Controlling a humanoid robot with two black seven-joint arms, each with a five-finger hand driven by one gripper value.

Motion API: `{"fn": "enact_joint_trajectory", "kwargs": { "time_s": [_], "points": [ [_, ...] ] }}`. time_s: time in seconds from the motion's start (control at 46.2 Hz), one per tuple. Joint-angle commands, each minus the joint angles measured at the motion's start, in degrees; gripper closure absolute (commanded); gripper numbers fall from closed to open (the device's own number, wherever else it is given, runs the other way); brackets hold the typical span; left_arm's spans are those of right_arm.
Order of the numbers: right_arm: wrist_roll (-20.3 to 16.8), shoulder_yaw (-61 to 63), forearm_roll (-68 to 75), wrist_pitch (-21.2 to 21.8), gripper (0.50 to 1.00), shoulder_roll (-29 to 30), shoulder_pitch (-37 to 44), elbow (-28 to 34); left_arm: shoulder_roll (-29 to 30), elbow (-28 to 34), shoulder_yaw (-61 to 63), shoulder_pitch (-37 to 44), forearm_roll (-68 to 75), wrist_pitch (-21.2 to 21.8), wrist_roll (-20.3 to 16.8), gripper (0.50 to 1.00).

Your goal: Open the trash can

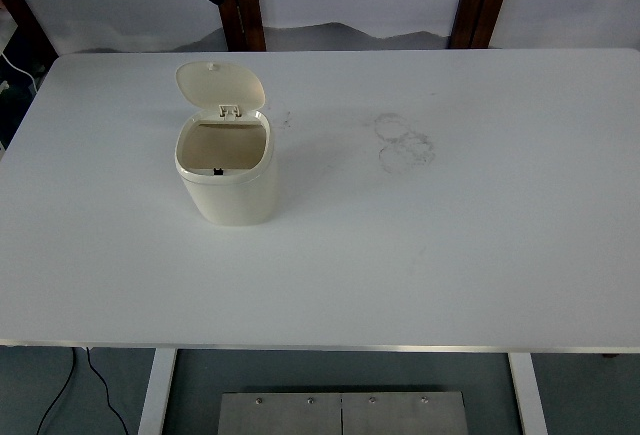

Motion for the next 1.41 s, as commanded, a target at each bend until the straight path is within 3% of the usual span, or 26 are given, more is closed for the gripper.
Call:
{"fn": "enact_joint_trajectory", "kwargs": {
  "time_s": [0.0,0.368,0.606,0.91,1.105,1.386],
  "points": [
    [0.0,0.1,0.2,0.1,0.505,0.0,-0.2,0.0,0.1,0.2,-0.1,0.1,-1.2,0.1,0.0,0.5],
    [0.0,0.0,0.3,0.1,0.505,0.0,-0.3,0.4,5.7,2.7,-9.0,1.1,-7.0,0.6,-0.2,0.5],
    [0.0,0.1,0.2,0.1,0.505,0.0,-0.3,0.4,7.5,11.1,-21.6,7.4,-7.7,0.6,-0.7,0.5],
    [0.0,0.0,0.3,0.2,0.505,0.0,-0.4,0.5,8.1,19.4,-42.4,22.2,-7.9,0.8,-1.1,0.5],
    [0.0,0.0,0.3,0.2,0.505,0.0,-0.5,0.7,8.0,22.2,-53.7,33.7,-7.9,2.2,-6.9,0.5],
    [0.0,0.0,0.3,0.2,0.505,0.0,-0.5,0.8,7.6,22.3,-64.4,48.0,-8.1,4.1,-9.8,0.5]
  ]
}}
